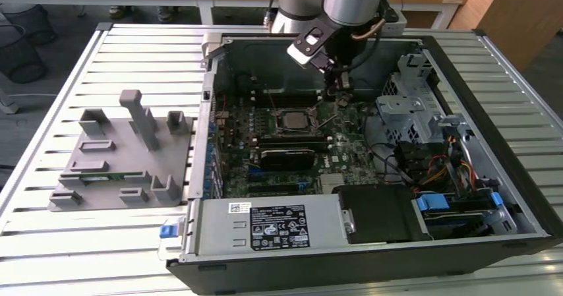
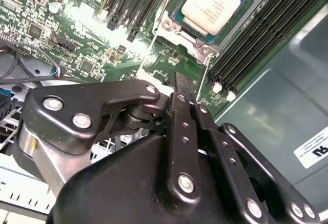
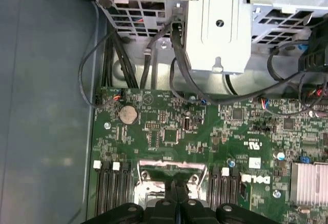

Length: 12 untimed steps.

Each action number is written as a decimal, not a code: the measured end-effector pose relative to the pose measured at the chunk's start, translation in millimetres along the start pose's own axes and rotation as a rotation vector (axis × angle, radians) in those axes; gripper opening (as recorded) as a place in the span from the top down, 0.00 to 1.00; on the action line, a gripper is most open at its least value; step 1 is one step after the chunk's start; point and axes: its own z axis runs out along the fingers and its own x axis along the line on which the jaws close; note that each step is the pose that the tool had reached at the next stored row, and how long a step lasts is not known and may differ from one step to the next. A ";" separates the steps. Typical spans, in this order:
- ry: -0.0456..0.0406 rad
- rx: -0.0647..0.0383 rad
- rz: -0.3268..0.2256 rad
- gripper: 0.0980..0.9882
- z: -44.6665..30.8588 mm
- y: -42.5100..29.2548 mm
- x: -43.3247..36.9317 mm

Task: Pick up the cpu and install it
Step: 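Close the cpu cover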

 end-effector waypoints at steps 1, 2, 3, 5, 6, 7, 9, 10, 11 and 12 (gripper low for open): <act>-0.0003 0.000 0.000 0.99 0.0 0.5 0.2; -0.0005 0.000 0.000 0.99 0.0 1.0 0.4; -0.0004 0.000 0.000 0.99 0.2 2.5 0.7; -0.0004 0.000 -0.001 0.99 0.4 5.1 0.7; -0.0005 0.000 -0.002 0.99 0.5 6.7 0.8; -0.0006 0.000 -0.003 0.99 0.6 8.3 0.8; -0.0004 0.000 -0.004 0.99 1.0 11.4 0.8; -0.0004 0.000 -0.005 0.99 1.2 12.8 0.8; -0.0004 0.000 -0.005 0.99 1.4 14.1 0.8; -0.0004 0.000 -0.006 0.99 1.6 15.1 0.9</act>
